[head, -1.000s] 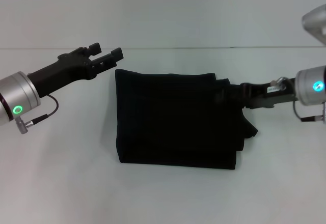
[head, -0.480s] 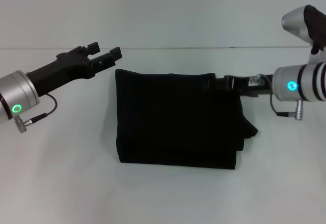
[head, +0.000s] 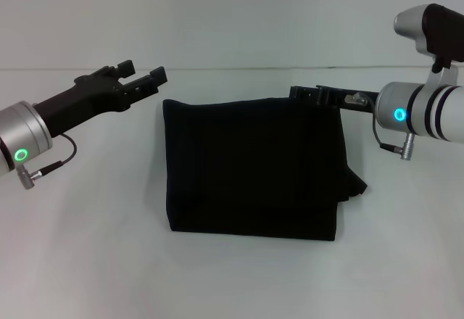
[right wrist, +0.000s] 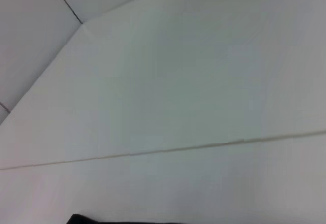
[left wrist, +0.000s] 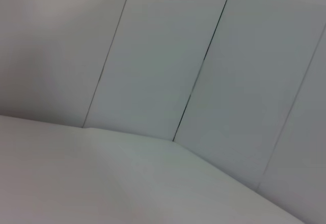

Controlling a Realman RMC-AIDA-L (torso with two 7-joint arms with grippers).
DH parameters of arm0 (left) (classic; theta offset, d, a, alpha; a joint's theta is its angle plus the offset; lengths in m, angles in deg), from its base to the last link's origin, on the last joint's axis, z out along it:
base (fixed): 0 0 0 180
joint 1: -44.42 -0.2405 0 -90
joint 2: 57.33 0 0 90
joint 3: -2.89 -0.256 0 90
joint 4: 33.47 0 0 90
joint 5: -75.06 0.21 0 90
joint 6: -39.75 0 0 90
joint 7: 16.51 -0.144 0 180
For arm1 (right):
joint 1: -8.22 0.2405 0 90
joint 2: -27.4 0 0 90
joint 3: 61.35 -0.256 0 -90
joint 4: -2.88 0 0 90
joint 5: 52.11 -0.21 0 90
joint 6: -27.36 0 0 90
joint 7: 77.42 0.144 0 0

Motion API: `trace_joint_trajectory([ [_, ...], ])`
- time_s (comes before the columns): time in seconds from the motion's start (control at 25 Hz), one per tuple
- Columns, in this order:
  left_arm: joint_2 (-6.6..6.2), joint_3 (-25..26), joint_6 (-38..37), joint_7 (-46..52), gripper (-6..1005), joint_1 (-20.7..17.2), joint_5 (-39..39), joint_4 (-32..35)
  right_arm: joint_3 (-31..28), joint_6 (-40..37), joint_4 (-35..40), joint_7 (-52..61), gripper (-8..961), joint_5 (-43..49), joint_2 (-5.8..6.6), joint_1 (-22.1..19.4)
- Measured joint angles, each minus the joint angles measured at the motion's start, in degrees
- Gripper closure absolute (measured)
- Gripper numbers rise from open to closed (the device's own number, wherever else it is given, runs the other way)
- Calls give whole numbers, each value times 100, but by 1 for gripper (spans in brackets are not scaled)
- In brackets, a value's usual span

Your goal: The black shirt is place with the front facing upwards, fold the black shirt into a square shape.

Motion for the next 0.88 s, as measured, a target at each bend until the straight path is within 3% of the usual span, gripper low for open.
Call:
trace_joint_trajectory([
  [0.56,21,1,4,20,156,-37,-3,0,-35,53,383,-594,178,-468,56,-531],
  [0.68,21,-1,-15,31,156,-38,-3,0,4,-625,622,-241,178,-374,201,-765],
  [0.88,7,-12,6,33,156,-38,23,0,19,-2380,627,814,177,316,686,-876],
])
